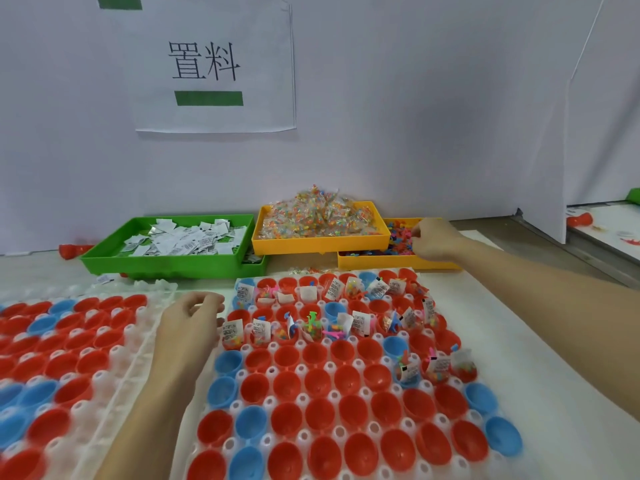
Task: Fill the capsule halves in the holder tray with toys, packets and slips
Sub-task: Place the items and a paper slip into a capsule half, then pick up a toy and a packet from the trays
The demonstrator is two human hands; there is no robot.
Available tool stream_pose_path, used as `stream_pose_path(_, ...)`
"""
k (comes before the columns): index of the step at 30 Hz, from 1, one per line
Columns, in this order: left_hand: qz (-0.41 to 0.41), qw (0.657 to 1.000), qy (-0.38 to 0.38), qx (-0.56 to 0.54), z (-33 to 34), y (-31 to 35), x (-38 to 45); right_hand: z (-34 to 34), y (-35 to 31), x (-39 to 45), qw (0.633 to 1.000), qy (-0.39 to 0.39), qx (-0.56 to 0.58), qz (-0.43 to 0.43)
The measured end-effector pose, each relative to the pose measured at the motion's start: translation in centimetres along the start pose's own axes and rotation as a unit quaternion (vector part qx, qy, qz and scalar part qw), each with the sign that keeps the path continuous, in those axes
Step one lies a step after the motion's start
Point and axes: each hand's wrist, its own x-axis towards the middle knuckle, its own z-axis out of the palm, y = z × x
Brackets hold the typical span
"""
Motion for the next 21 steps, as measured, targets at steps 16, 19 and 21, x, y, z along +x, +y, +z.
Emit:
stream_pose_path(16,0.063,0.997,0.025,-0.023,0.1,0.4,0.0,1.5,1.2,1.6,0.993,0.111,-0.034,-0.002)
stream_pose_path(19,0.076,0.996,0.033,-0.038,0.1,0.6,-0.2,1.4,1.4,1.2,0.987,0.159,-0.005,-0.014)
stream_pose_path(21,0.081,0.995,0.034,-0.045,0.1,0.7,-0.4,1.3,1.6,1.1,0.983,0.18,0.016,-0.023)
